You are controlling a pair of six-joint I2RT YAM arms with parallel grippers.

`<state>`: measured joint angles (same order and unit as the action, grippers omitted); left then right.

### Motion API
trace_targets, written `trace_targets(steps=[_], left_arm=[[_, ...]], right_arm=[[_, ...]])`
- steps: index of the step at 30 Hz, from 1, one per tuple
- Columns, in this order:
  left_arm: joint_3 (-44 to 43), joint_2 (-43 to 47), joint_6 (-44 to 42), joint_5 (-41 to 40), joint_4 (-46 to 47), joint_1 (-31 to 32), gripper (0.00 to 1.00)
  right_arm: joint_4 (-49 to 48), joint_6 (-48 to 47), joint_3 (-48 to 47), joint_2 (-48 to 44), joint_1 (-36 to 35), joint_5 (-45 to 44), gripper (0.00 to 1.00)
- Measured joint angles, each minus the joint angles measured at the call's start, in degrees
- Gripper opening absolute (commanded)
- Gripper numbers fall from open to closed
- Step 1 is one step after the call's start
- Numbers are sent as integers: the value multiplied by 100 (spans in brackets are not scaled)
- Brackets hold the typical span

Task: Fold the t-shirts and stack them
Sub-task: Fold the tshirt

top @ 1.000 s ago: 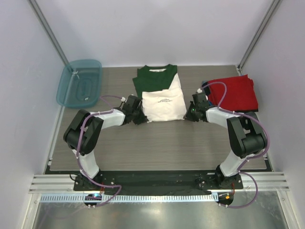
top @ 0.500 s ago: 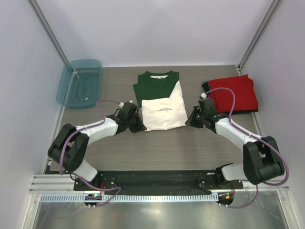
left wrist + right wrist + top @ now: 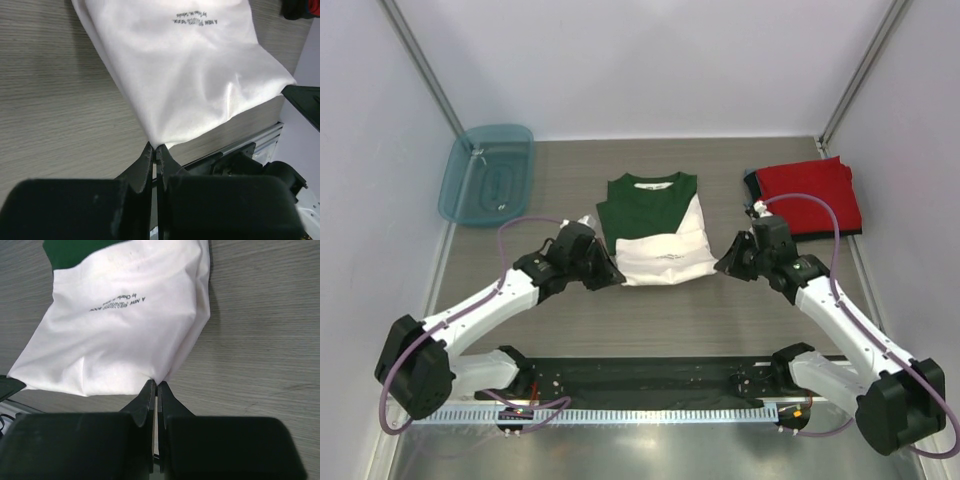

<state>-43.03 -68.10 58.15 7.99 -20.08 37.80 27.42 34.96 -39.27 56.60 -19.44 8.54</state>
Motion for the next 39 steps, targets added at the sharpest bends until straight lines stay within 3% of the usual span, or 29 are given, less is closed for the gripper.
trace_targets(steps=[7,18,39], left_arm=[[-772,26,-17,131,-505,-140,0],[-1163,-505,-50,463,-511,-809,0],[-3091,-2667,-487,708,-501,-1709,0]], right_arm=[[308,-199,-962,562,0,-151,1],[363,-542,-2347,2017,0,-566,1],[306,-680,-4629,4358,243,-1008,1]])
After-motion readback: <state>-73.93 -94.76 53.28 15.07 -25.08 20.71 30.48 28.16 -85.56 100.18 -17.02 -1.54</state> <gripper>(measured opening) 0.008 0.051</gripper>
